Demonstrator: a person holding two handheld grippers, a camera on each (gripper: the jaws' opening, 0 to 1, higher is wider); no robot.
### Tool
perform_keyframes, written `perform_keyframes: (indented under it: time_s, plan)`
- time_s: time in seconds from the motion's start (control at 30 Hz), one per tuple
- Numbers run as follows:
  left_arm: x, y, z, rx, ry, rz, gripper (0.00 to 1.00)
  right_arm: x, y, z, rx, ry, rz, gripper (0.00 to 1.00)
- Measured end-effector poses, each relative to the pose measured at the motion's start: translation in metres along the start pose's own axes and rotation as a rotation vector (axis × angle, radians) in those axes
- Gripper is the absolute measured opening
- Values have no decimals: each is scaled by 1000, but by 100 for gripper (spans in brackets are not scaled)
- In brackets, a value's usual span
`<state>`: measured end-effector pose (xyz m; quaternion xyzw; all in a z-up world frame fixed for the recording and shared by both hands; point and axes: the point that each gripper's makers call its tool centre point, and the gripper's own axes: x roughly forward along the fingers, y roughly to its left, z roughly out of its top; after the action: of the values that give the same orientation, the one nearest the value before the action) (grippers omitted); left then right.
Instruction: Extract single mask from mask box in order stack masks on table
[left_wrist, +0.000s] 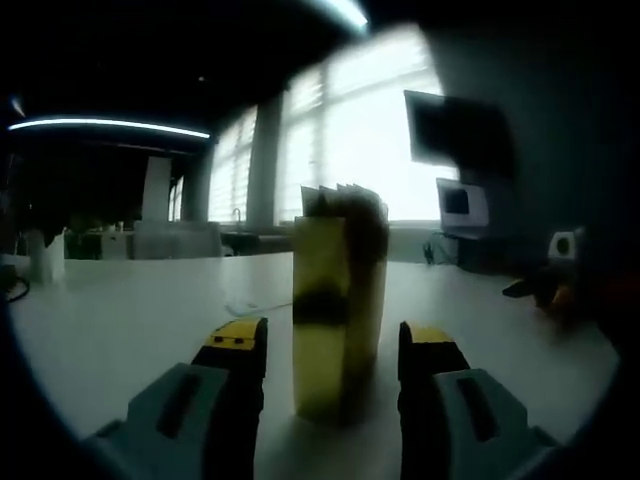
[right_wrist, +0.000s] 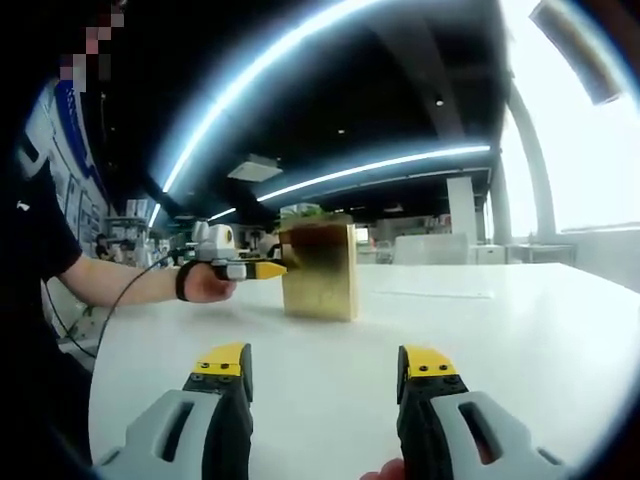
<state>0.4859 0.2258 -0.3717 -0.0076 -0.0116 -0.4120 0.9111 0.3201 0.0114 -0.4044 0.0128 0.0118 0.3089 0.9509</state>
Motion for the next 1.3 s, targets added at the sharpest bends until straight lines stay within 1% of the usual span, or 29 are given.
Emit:
perform_keyframes:
  time_s: [0.17, 0.2, 0.3, 0.43, 0.57, 0.6, 0.67, 0.87, 0.93, 1.0, 1.1, 1.2, 1.3]
  plan:
    - [7, -3, -1, -5, -1, -36, 44, 0, 2, 0, 2, 3, -1, 54]
    - [9, -6, -1, -7, 0, -46, 44, 1, 2, 0, 2, 3, -1, 53]
    - [14, -8, -1, 6, 8, -65, 43, 1, 2, -1, 2, 4, -1, 53]
    - [21, -13, 3, -7, 0, -81, 43, 1, 3, -1, 4, 6, -1, 53]
    - [31, -12, 0, 2, 10, -90, 43, 0, 3, -1, 5, 5, -2, 53]
    - [34, -15, 0, 4, 12, -90, 42, 0, 3, -1, 5, 5, -3, 53]
    - [38, -15, -2, 1, 15, -91, 41, 0, 2, -1, 5, 4, -3, 53]
    - [44, -10, -8, -4, 20, -81, 35, 0, 3, 0, 8, 2, 0, 53]
    - [44, -7, -8, -10, 14, -79, 33, 1, 3, 0, 6, 3, 1, 53]
    - [44, -7, -8, -22, 9, -86, 33, 1, 3, 0, 5, 3, 2, 53]
    - [44, -7, -8, -19, 9, -89, 32, 1, 2, 0, 5, 2, 3, 53]
    - [45, -7, -8, -18, 9, -99, 27, 1, 2, 0, 2, 4, 4, 53]
    - [44, -14, -8, -8, 14, -116, 24, 1, 2, 0, -1, 4, 3, 53]
